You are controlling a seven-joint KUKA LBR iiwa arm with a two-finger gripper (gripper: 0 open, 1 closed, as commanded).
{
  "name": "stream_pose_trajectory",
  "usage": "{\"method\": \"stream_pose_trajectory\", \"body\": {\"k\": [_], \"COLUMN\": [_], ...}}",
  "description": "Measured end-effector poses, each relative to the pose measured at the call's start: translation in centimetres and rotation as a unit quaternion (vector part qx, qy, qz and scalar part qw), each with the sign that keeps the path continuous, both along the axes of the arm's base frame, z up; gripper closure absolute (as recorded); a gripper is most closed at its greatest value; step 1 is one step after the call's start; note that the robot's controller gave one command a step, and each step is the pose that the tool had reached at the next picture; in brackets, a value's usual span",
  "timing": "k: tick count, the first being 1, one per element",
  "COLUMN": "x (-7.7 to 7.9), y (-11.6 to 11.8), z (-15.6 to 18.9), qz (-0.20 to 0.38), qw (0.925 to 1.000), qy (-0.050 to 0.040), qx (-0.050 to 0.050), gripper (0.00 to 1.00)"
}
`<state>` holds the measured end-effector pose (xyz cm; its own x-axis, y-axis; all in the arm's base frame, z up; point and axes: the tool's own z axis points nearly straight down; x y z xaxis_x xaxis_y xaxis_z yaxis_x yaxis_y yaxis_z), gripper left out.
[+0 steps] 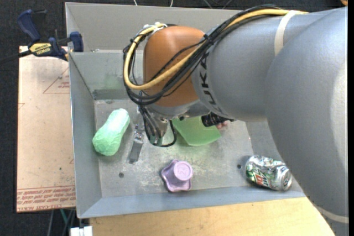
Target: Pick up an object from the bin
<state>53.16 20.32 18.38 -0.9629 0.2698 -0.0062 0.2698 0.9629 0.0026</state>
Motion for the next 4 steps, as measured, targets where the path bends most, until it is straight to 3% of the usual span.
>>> {"method": "stream_pose_trajectory", "body": {"k": [1, 2, 3, 4], "x": [-1.8, 3.0, -3.3, 1.3], "y": [3.8, 2.0, 4.9, 1.7], "z": [2.3, 2.9, -1.0, 1.6], "qz": [-0.003, -0.034, -0.003, -0.023], "qw": [1.0000, 0.9994, 1.0000, 0.9997], "qy": [0.0028, -0.0015, 0.0074, -0.0055], "qx": [0.001, 0.000, 0.002, 0.001], "gripper": [0.00, 0.00, 0.00, 0.00]}}
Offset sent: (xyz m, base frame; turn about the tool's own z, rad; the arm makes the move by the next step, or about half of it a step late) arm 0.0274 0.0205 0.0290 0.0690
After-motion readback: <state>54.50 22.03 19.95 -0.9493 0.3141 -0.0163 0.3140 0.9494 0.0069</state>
